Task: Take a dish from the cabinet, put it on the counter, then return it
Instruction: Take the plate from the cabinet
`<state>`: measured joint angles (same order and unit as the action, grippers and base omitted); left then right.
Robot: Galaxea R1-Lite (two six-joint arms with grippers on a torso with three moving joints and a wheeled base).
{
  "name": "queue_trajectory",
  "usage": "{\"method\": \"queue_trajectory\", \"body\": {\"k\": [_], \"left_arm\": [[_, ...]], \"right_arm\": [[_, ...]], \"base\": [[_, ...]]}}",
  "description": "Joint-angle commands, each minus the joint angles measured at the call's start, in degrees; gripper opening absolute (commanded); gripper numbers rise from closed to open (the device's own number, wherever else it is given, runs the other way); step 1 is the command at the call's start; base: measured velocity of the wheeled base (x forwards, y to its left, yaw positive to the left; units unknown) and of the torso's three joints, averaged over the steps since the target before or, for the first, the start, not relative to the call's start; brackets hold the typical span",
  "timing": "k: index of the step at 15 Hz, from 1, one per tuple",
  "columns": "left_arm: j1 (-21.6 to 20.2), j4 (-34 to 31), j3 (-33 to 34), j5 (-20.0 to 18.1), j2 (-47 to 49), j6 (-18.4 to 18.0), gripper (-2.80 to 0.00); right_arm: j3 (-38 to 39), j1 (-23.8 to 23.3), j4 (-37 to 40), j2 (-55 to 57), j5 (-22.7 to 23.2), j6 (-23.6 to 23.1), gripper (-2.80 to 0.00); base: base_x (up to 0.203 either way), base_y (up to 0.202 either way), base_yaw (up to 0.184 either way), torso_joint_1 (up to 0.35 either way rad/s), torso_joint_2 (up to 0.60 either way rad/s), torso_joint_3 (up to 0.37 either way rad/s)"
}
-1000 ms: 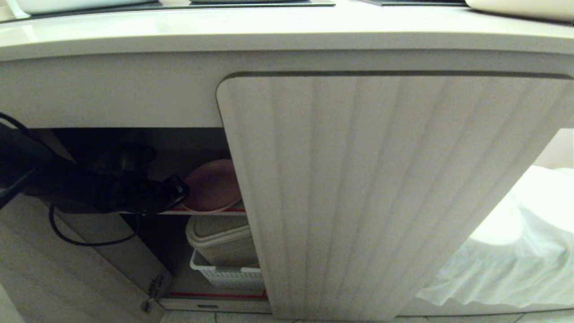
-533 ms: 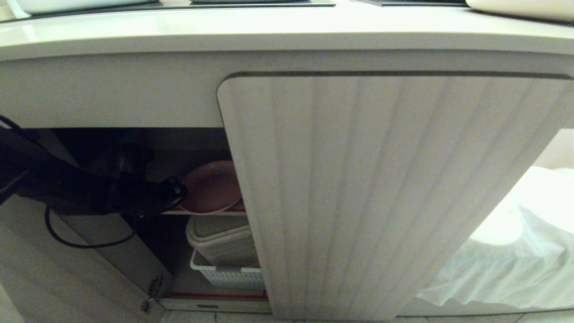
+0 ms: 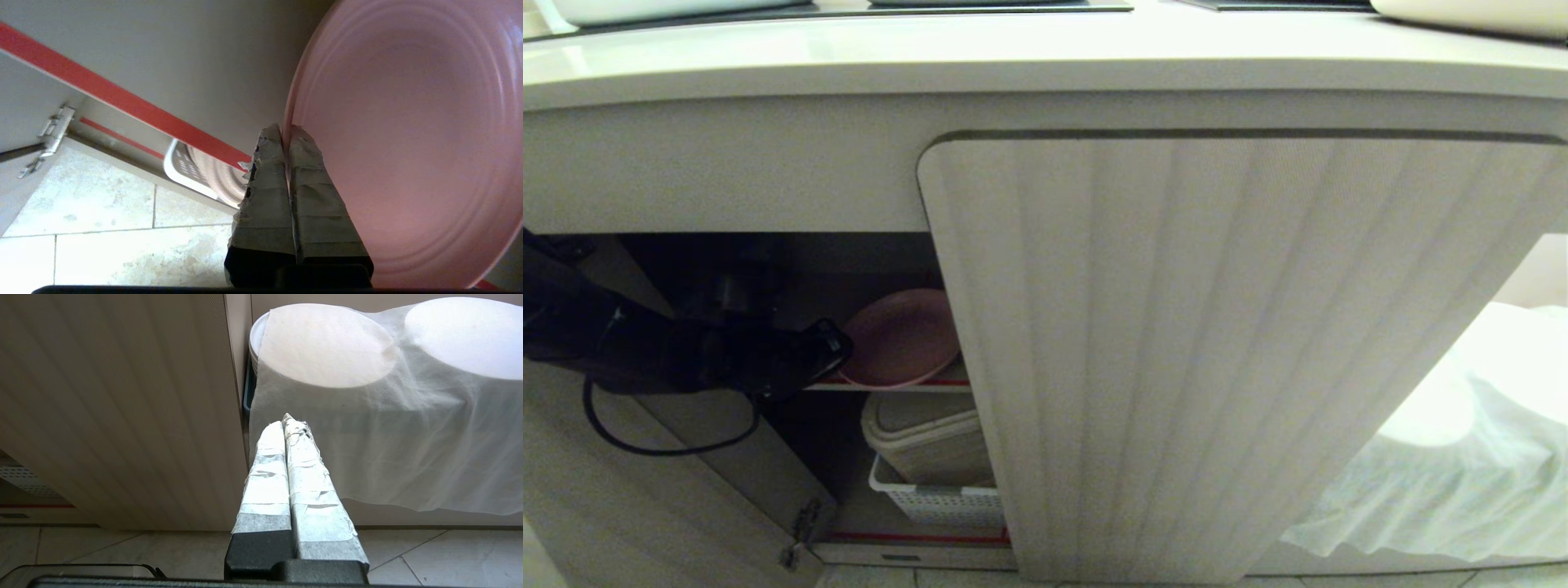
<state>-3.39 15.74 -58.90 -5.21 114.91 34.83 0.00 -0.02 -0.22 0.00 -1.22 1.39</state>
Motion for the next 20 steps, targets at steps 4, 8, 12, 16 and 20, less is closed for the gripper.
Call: {"method": "queue_trajectory", "body": {"k": [4,8,12,16,20], "left_arm": [[-0.63,0.17,4.51,-0.32,-2.92,-0.11,-2.8],[-0.66,0.17,6.61,-0.51,-4.74,-0.15,-2.8],[-0.66,0.09,8.54,-0.6,-6.68,-0.11,-2.8],[-0.57,0.17,10.69,-0.61,-8.82,-0.2,-2.8],[-0.57,0.17,14.02,-0.68,-11.45,-0.2,-2.8]], "right_arm": [[0.0,-0.04,-0.04,0.0,0.08,0.01,-2.8],[0.0,0.02,-0.04,0.0,-0.01,0.01,-2.8],[0.0,-0.06,-0.04,0.0,-0.01,0.01,-2.8],[0.0,0.02,-0.04,0.0,-0.01,0.01,-2.8],[0.0,-0.06,-0.04,0.0,-0.01,0.01,-2.8]], "base": [[0.0,0.0,0.0,0.0,0.0,0.0],[0.0,0.0,0.0,0.0,0.0,0.0],[0.0,0.0,0.0,0.0,0.0,0.0],[0.0,0.0,0.0,0.0,0.0,0.0],[0.0,0.0,0.0,0.0,0.0,0.0]]}}
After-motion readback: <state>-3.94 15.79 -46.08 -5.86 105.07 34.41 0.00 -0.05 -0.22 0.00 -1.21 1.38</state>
